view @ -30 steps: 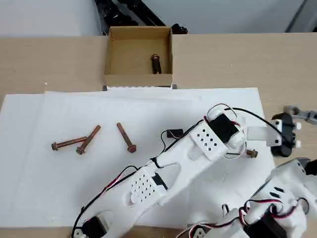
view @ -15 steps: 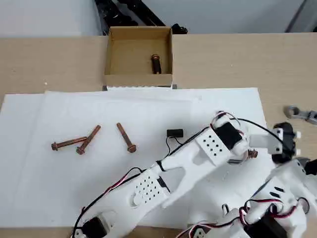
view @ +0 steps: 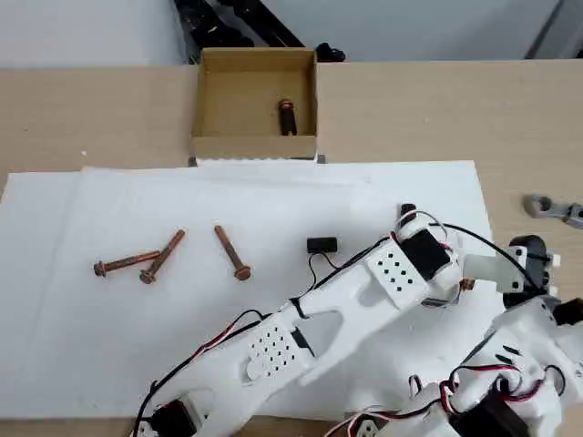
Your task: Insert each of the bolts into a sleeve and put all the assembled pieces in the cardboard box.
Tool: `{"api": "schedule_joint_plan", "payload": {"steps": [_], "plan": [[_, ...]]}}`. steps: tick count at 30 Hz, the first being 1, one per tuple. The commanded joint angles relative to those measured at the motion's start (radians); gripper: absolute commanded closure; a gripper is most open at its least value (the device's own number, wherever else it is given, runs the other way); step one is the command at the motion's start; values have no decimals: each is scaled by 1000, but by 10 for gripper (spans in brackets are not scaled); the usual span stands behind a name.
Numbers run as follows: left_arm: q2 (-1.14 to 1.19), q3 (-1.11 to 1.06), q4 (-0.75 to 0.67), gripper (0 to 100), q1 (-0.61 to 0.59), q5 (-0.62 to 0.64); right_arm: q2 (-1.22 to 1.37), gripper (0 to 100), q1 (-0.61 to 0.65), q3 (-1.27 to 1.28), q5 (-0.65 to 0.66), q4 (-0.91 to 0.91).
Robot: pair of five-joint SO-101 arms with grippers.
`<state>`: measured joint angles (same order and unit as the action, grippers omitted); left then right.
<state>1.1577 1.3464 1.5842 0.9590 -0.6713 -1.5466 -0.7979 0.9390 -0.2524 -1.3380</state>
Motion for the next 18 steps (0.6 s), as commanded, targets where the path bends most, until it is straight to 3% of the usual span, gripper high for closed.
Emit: {"api": "schedule_joint_plan", "payload": {"steps": [1,8,18], "plan": [[-9,5,5,852,3,-6,-8,996,15,-64,-5,-10],[-9,5,3,852,11,-6,-8,996,87,-64,-8,-13],[26,10,-52,855,18,-8,-8,996,94,-64,-6,-15]]}}
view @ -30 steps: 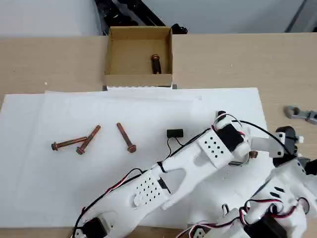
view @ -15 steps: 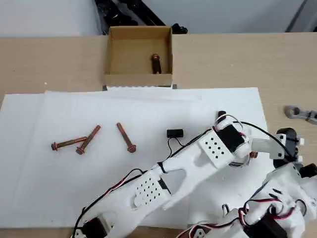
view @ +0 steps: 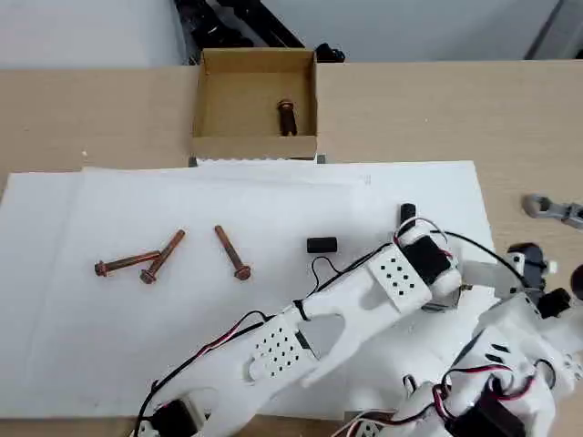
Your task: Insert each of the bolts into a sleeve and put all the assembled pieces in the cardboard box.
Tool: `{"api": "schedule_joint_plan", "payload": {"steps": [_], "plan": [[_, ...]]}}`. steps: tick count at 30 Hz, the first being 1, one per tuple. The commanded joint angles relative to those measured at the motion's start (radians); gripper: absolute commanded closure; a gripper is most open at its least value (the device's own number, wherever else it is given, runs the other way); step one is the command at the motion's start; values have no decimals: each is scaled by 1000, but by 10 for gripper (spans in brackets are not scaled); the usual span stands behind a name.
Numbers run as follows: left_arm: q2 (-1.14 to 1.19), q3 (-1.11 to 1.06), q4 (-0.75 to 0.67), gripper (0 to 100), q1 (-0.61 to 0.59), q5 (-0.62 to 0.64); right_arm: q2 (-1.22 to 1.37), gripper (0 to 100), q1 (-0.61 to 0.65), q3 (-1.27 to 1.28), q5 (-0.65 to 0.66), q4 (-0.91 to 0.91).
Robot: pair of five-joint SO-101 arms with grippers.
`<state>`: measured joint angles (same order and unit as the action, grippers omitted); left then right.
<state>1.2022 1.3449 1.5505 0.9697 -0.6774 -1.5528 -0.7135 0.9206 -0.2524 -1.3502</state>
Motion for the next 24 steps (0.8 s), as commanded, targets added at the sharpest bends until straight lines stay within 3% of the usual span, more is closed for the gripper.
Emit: {"api": "schedule_joint_plan", "payload": {"steps": [1,9,14,24], "plan": [[-18,8,-17,855,9,-2,-2,996,10,-46,-5,-2],[-12,7,-15,852,20,-9,-2,996,10,-46,-5,-4],[-11,8,23,855,23,-106,-39,996,12,-46,-5,-4],[26,13,-287,928,17,63,-163,996,12,-40,49,-59]]}}
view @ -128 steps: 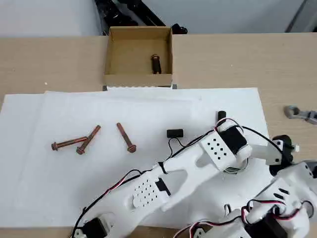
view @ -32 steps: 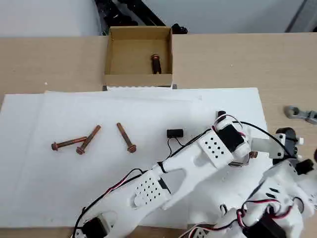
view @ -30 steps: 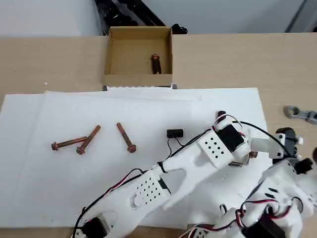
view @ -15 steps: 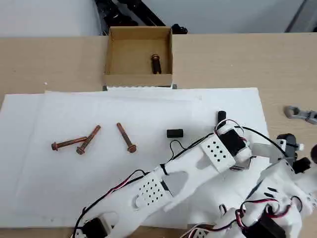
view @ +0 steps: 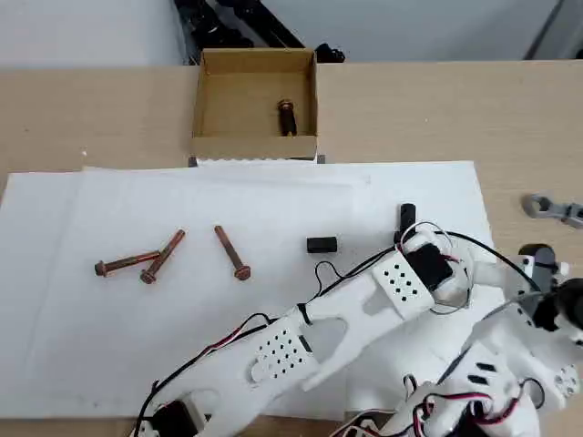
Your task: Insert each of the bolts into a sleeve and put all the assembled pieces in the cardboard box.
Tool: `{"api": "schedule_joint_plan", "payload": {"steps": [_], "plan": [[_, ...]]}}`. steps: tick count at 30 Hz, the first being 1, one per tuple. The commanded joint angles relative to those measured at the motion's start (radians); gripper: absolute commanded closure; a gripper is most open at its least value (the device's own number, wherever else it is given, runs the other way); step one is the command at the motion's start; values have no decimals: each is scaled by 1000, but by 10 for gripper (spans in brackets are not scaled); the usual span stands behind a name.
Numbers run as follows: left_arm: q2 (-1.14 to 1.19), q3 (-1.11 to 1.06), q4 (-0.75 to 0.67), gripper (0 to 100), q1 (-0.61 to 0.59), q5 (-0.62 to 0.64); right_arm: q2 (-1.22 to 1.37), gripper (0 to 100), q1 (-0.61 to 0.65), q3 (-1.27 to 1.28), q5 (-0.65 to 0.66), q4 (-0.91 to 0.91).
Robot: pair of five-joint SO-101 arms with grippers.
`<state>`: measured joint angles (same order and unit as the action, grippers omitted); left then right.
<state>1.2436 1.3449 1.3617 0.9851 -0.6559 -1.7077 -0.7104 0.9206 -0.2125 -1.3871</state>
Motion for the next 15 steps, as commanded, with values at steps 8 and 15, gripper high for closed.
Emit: {"api": "schedule_joint_plan", "payload": {"steps": [8,15], "plan": [[-17,10,-172,901,-2,94,-8,996,10,-40,8,-31],[-34,12,-29,836,0,92,-12,996,19,-41,11,-31]]}}
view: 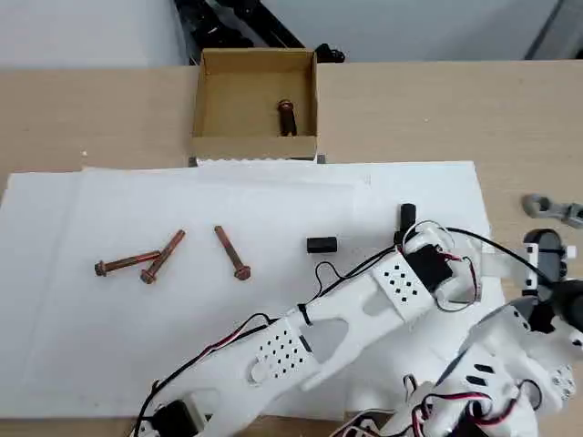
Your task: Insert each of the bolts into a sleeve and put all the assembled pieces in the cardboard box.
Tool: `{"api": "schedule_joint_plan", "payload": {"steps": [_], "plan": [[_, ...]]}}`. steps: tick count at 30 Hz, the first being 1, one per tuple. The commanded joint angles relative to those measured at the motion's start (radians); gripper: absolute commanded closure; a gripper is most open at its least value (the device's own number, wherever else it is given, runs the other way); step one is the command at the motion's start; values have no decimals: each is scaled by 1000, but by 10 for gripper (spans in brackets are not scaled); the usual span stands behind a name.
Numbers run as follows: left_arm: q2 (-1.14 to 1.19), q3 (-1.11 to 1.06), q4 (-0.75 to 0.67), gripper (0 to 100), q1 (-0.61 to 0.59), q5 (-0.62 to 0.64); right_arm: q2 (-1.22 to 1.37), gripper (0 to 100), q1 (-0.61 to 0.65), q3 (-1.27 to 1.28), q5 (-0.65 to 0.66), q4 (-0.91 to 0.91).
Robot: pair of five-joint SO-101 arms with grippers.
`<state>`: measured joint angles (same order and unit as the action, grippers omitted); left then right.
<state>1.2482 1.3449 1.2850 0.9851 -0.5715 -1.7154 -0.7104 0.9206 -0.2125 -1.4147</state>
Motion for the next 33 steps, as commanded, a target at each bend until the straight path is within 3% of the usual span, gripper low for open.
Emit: {"api": "schedule_joint_plan", "payload": {"steps": [1,5,11,17,23,28,33], "plan": [[-41,12,61,836,0,8,-8,996,35,-41,9,-5],[-68,19,114,837,-17,51,-10,996,88,-43,5,-25],[-153,90,201,837,-163,446,1,996,194,-41,5,-25],[-236,94,428,837,-387,729,27,996,272,-40,0,-16],[-321,33,471,867,-592,787,239,996,453,-41,-98,53],[-446,-85,471,868,-678,789,475,996,634,-49,-118,194],[-572,-274,471,870,-744,806,680,996,734,-140,-120,280]]}}
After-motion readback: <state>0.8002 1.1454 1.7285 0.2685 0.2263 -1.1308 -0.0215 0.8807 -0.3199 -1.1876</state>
